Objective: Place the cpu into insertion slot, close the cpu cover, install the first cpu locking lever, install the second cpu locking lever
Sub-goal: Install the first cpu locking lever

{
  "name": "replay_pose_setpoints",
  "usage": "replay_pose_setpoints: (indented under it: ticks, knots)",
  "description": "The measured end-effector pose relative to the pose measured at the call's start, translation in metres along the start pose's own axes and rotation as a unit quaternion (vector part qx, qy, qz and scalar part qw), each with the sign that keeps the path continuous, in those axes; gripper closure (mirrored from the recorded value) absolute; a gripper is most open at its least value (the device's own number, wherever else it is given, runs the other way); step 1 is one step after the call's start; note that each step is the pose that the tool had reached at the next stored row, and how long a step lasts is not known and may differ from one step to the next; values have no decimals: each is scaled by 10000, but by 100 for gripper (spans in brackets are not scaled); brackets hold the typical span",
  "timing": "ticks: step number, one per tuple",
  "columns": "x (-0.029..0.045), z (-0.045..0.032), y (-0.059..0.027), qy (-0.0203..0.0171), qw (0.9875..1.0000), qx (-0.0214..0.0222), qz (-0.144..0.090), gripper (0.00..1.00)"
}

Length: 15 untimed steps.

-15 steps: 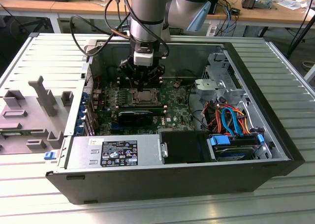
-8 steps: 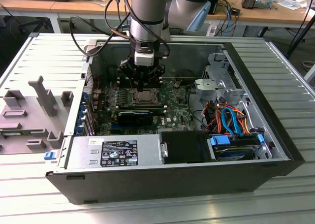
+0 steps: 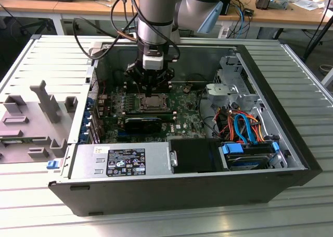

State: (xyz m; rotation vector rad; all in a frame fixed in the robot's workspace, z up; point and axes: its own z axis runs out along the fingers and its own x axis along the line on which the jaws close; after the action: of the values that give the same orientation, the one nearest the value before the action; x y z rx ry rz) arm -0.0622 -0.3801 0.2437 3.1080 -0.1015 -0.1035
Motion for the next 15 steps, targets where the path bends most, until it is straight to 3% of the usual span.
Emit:
replay_pose_setpoints:
  ticks: [8,10,14,15]
  knots:
    - [0,0,0,5,9999,-5,-137,89]
    - [0,0,-1,3,9999,40,-167,89]
    - [0,0,0,-3,9995,199,-252,89]
    - [-1,0,0,-4,9994,212,-281,89]
